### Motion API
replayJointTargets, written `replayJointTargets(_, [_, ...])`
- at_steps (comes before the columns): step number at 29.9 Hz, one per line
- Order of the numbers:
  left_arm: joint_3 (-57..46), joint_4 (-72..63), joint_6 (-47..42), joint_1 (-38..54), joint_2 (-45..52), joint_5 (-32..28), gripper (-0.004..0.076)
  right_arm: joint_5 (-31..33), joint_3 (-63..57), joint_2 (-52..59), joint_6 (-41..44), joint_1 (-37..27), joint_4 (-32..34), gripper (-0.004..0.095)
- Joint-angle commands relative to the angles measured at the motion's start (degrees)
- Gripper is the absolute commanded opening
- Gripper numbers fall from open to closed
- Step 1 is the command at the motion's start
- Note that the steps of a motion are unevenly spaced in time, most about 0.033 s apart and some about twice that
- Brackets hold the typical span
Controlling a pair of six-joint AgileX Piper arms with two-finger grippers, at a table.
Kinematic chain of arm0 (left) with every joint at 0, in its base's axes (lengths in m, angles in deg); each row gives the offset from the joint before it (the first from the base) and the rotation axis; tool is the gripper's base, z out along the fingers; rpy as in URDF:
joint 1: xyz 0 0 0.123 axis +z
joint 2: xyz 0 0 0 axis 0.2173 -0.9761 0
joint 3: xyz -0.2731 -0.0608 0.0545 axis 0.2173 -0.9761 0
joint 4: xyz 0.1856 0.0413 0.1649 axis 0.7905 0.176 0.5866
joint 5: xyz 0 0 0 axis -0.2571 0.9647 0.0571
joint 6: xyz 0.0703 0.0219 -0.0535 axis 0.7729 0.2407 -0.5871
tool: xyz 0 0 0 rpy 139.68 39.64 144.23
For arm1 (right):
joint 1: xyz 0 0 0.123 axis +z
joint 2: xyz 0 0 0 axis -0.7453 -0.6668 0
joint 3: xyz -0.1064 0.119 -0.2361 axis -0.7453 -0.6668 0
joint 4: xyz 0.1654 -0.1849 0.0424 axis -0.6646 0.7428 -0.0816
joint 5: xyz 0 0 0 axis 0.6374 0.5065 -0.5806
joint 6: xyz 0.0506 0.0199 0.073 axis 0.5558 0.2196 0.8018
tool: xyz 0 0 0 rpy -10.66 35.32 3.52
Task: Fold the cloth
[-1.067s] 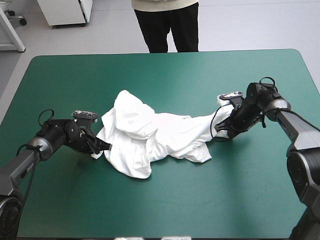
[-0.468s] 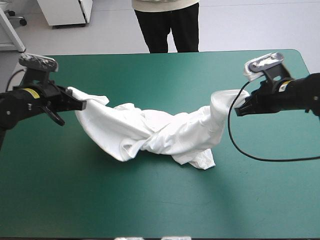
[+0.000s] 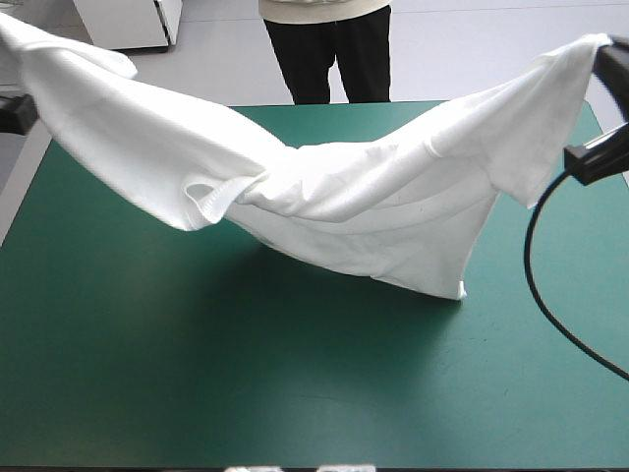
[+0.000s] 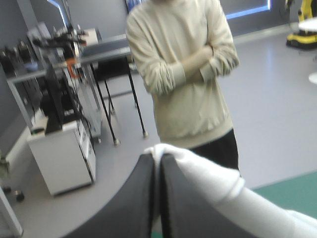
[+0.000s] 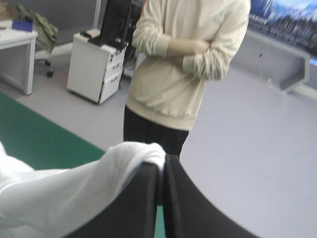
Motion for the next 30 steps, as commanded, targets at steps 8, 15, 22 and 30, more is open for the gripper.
replayJointTargets(8, [16.7,-1.6,1.2,-0.5,0.3,-15.0,-0.0009,-11.4,18.9,0.8,-4.3,-0.1,-1.5,-0.0013])
replayJointTargets(15, [18.4,-1.7,0.8,-0.5,-0.6,-15.9,-0.0009,-12.1,20.7,0.5,-4.6,-0.1,0.1,-0.0013])
replayJointTargets(22, [15.0,-3.2,0.8,-0.5,-6.3,-5.4,-0.0009,-8.4,12.2,-1.6,2.4,-0.1,11.9,-0.0013])
replayJointTargets(30, [-0.7,-3.9,0.8,-0.5,-16.4,-3.2,-0.0009,-15.4,-10.0,-5.4,4.6,-0.1,14.5,-0.0013])
